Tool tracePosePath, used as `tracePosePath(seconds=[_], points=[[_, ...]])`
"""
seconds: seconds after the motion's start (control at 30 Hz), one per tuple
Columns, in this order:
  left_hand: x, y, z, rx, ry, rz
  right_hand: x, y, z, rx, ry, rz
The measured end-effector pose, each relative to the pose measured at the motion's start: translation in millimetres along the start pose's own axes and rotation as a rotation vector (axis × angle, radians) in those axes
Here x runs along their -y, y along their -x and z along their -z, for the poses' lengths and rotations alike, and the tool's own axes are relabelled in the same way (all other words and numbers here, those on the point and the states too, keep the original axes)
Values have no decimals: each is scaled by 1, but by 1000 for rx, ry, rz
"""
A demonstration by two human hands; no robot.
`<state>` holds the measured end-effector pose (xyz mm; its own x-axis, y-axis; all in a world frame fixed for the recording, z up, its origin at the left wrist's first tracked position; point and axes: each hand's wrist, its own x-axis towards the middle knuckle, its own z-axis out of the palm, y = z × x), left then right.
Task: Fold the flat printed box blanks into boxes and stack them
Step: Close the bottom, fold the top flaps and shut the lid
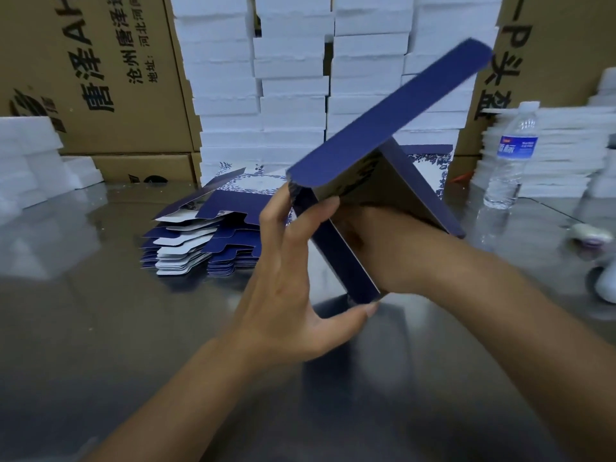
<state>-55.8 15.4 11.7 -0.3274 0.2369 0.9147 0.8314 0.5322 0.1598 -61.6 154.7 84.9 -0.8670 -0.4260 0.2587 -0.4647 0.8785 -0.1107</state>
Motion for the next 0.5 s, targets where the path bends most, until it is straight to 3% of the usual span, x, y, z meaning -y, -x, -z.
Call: tracePosePath(seconds=[0.3,0.5], points=[[-2,-1,3,-26,18,69,-7,-36,-36,191,342,-219],[0,-2,5,-20,6,122,-3,-35,-33,180,323,-240]])
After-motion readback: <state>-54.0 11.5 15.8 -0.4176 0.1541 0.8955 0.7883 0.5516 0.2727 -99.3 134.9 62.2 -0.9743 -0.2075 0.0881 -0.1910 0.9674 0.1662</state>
